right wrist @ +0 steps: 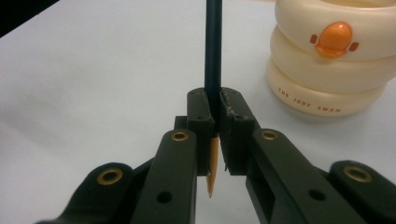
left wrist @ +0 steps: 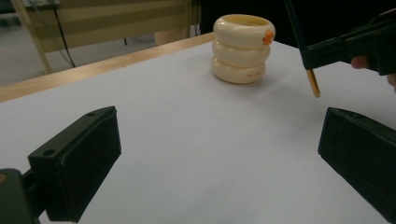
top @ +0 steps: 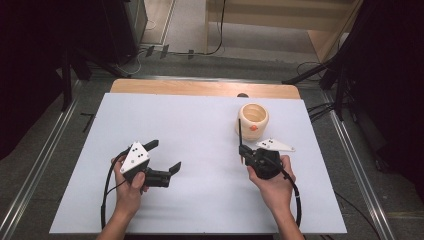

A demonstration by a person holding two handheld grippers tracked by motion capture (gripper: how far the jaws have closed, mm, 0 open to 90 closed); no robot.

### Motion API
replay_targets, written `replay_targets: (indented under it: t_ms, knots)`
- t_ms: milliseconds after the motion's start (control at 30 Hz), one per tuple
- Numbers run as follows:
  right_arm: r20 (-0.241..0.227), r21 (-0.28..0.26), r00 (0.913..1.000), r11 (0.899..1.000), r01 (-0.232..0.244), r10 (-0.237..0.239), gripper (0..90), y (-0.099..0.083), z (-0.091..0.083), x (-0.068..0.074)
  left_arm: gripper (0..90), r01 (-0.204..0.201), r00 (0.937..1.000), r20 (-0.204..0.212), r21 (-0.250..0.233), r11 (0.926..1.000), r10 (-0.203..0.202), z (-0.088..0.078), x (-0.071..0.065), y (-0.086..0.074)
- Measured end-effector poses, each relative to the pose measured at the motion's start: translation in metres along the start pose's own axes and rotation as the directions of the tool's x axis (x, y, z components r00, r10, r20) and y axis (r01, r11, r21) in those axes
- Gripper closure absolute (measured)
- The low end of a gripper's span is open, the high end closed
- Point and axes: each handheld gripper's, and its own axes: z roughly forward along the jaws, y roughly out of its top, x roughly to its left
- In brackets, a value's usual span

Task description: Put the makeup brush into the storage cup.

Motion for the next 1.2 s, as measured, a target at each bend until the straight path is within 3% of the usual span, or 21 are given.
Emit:
replay_targets:
  t_ms: [100,167,200,367,500,567,600,633,667,700,867,900,933,1067,1167,1200]
  knots:
    - [0.033,-0.017,0.9982,0.999,0.05,-0.05,84.6,-0.005,0.002,0.005,0.0,0.008,0.9994,0.034,0.019,0.9998,-0.009,0.002,-0.002,0.0]
    - [0.052,-0.076,0.9935,0.992,0.105,-0.101,84.5,-0.011,0.004,0.009,0.0,0.014,0.9982,0.058,0.035,0.9993,-0.016,0.002,-0.003,0.0]
    - [0.052,-0.076,0.9935,0.992,0.105,-0.101,84.5,-0.011,0.004,0.009,0.0,0.021,0.9974,0.068,0.039,0.999,-0.024,0.002,-0.003,0.0]
    - [0.075,-0.104,0.9833,0.979,0.173,-0.166,84.5,-0.013,0.005,0.015,0.0,0.045,0.9957,0.08,0.048,0.9978,-0.048,0.004,-0.003,0.003]
    - [0.114,-0.107,0.9615,0.959,0.262,-0.25,84.5,-0.016,0.007,0.021,0.0,0.029,0.9912,0.127,0.074,0.9969,-0.038,0.005,-0.005,0.006]
    - [0.119,-0.109,0.9584,0.956,0.272,-0.259,84.5,-0.016,0.007,0.022,0.0,0.034,0.989,0.141,0.072,0.9968,-0.044,0.005,-0.005,0.007]
    - [0.126,-0.112,0.953,0.951,0.29,-0.276,84.5,-0.016,0.008,0.024,0.1,0.036,0.9891,0.14,0.071,0.9968,-0.045,0.004,-0.004,0.008]
    - [0.126,-0.112,0.953,0.951,0.29,-0.276,84.5,-0.016,0.008,0.024,0.1,0.039,0.9888,0.141,0.07,0.9968,-0.048,0.003,-0.004,0.008]
    - [0.138,-0.112,0.9426,0.941,0.32,-0.304,84.5,-0.017,0.008,0.026,1.3,0.04,0.9895,0.136,0.068,0.9969,-0.049,0.003,-0.003,0.008]
    - [0.138,-0.112,0.9426,0.941,0.32,-0.304,84.5,-0.017,0.008,0.026,1.3,0.043,0.9905,0.127,0.07,0.9966,-0.052,0.003,-0.003,0.008]
    - [0.149,-0.111,0.9236,0.922,0.371,-0.353,84.5,-0.018,0.009,0.03,4.9,0.059,0.9913,0.113,0.077,0.9953,-0.067,0.003,-0.002,0.008]
    - [0.149,-0.11,0.9122,0.91,0.399,-0.382,84.4,-0.019,0.01,0.032,6.5,0.063,0.9912,0.111,0.078,0.995,-0.072,0.004,-0.002,0.008]
    - [0.149,-0.11,0.9122,0.91,0.399,-0.382,84.4,-0.019,0.01,0.032,6.5,0.067,0.9908,0.112,0.082,0.9944,-0.076,0.004,-0.002,0.009]
    - [0.153,-0.119,0.8882,0.884,0.452,-0.433,84.4,-0.02,0.011,0.036,11.2,0.072,0.992,0.098,0.089,0.9934,-0.08,0.004,-0.002,0.009]
    - [0.147,-0.125,0.8843,0.878,0.461,-0.443,84.4,-0.021,0.011,0.04,13.6,0.076,0.9917,0.096,0.09,0.993,-0.085,0.004,-0.003,0.01]
    - [0.145,-0.128,0.8732,0.866,0.483,-0.465,84.4,-0.022,0.012,0.042,14.1,0.079,0.9913,0.097,0.091,0.9927,-0.088,0.004,-0.003,0.01]
